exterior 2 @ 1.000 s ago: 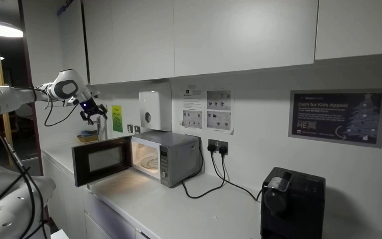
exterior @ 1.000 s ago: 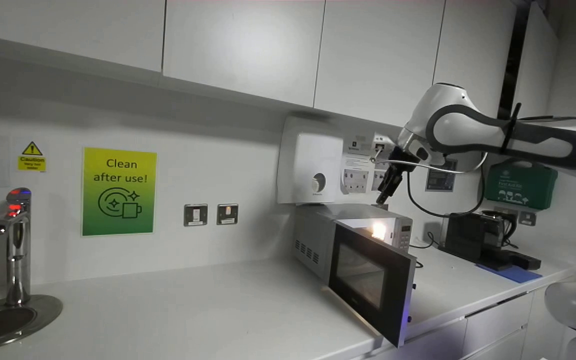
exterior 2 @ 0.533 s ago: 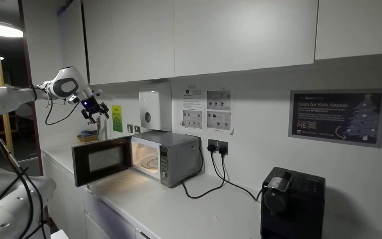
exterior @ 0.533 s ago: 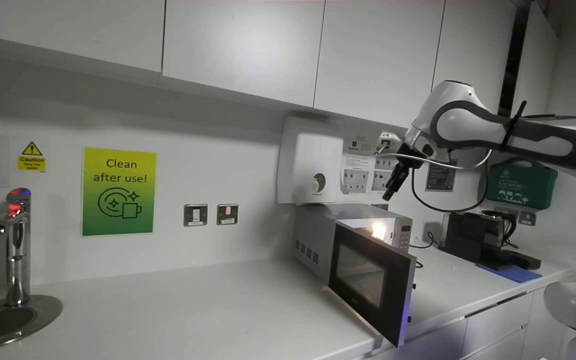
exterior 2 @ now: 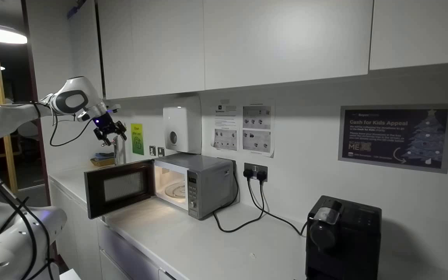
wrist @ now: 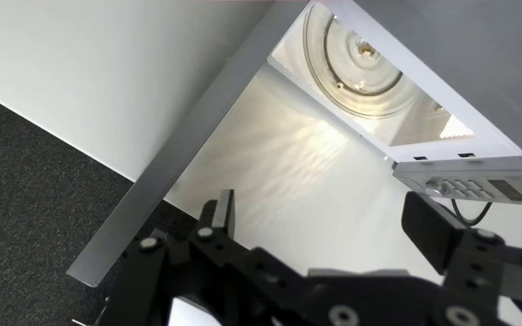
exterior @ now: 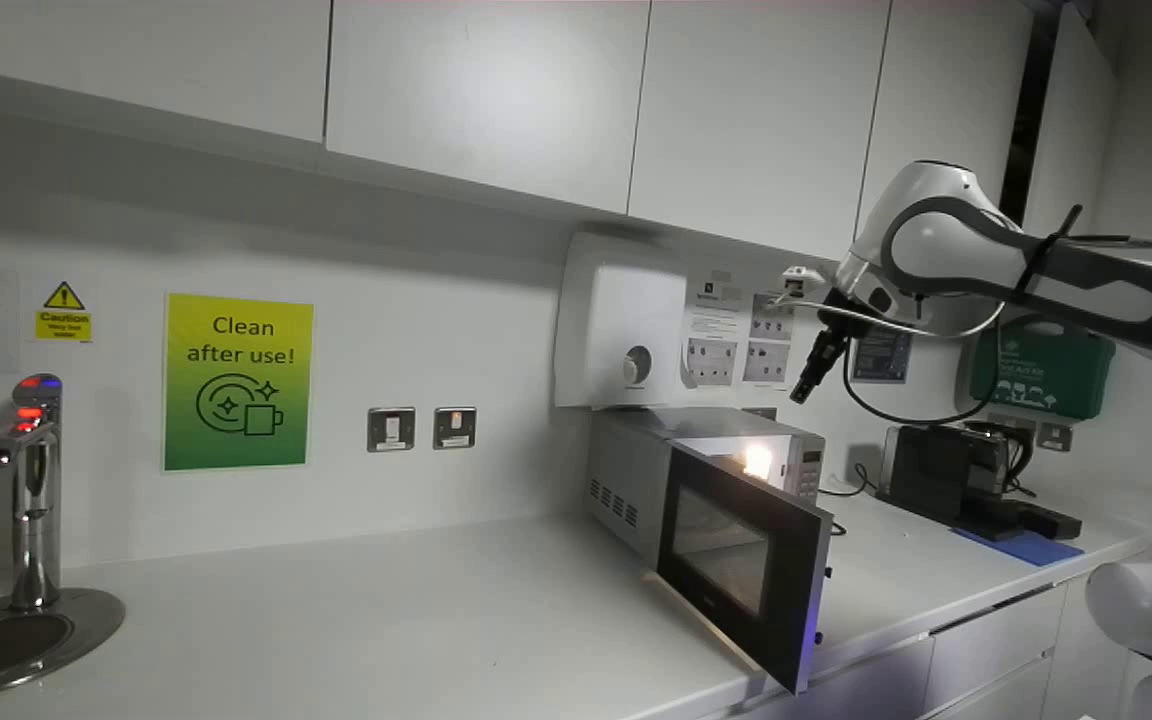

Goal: Pull open the microwave door fully

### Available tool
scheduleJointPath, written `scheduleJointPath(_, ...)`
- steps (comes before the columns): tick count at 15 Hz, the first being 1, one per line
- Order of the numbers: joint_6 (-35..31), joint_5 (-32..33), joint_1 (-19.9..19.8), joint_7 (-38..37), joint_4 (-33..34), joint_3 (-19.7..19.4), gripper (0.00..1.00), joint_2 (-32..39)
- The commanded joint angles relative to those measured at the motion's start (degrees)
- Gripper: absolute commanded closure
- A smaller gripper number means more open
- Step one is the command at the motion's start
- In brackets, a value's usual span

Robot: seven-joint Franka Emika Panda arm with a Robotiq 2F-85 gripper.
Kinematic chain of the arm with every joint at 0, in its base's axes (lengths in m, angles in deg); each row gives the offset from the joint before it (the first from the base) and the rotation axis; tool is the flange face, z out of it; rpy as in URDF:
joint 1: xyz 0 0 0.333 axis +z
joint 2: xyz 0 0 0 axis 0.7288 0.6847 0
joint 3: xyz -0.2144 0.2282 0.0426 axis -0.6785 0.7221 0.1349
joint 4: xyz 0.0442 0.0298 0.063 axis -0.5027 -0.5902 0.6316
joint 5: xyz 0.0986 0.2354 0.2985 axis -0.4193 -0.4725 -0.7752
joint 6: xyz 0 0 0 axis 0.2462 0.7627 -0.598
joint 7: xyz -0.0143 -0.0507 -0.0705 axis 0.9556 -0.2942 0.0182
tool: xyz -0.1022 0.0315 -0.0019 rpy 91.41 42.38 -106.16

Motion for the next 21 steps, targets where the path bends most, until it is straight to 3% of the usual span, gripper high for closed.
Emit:
scheduleJointPath(1,3.0,-3.1,-2.5,0.0,-2.1,-2.5,0.00,-4.9)
scheduleJointPath(21,1.8,-1.1,-1.4,0.0,-2.3,-1.7,0.00,-3.4)
